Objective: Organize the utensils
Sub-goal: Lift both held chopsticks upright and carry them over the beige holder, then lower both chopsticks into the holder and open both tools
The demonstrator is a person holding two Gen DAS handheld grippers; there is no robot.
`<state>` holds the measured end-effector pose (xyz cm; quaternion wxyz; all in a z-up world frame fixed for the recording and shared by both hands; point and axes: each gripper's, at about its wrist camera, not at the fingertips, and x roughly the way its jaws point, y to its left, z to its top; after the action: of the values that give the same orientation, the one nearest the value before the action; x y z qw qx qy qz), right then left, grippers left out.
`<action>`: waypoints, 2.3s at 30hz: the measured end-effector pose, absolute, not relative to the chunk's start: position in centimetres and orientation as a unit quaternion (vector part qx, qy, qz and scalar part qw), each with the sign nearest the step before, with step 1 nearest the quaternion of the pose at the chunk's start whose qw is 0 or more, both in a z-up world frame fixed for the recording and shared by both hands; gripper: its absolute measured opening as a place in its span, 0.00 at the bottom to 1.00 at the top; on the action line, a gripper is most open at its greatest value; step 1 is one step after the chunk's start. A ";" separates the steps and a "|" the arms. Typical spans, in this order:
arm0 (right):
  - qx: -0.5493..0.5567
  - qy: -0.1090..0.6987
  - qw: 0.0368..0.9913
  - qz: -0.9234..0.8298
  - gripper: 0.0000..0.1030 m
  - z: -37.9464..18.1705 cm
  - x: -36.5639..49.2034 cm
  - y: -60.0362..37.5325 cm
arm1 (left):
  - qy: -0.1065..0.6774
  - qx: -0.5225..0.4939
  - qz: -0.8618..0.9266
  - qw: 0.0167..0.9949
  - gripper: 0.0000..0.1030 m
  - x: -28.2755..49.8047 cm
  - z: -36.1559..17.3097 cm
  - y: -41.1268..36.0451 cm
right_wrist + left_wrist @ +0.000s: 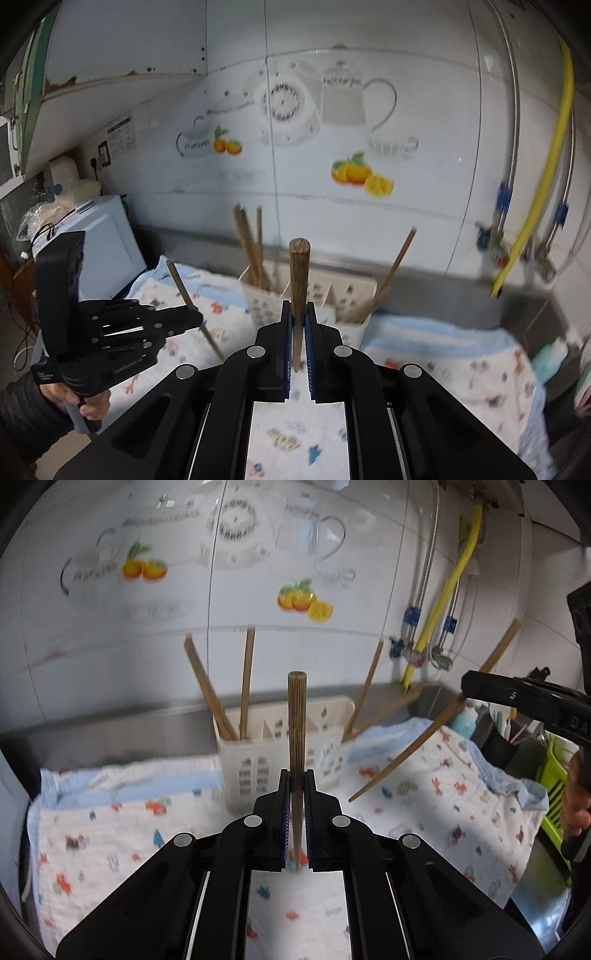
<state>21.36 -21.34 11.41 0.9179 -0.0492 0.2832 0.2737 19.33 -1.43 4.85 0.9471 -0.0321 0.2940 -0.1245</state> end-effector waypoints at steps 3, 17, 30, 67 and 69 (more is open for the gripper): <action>-0.052 0.275 0.921 0.272 0.06 13.0 22.5 -21.4 | 0.275 -0.020 -0.122 0.953 0.06 20.0 7.0 -1.8; -0.047 0.255 0.934 0.245 0.06 15.4 27.0 -21.6 | 0.189 0.022 -0.076 0.979 0.06 24.3 14.6 -3.6; -0.058 0.281 0.928 0.237 0.06 12.0 29.7 -20.7 | 0.233 0.021 -0.045 0.971 0.06 28.3 10.2 -2.9; -0.074 0.292 0.930 0.212 0.40 9.4 25.7 -21.0 | 0.265 -0.011 -0.036 0.963 0.59 22.8 7.1 0.2; -0.073 0.289 0.932 0.208 0.41 9.3 24.7 -21.2 | 0.264 -0.014 -0.032 0.964 0.67 22.0 7.1 0.5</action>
<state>24.68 -21.16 9.34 0.9316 -0.0733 0.2887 0.2083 22.00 0.49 7.09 0.9640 -0.0135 0.2637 -0.0319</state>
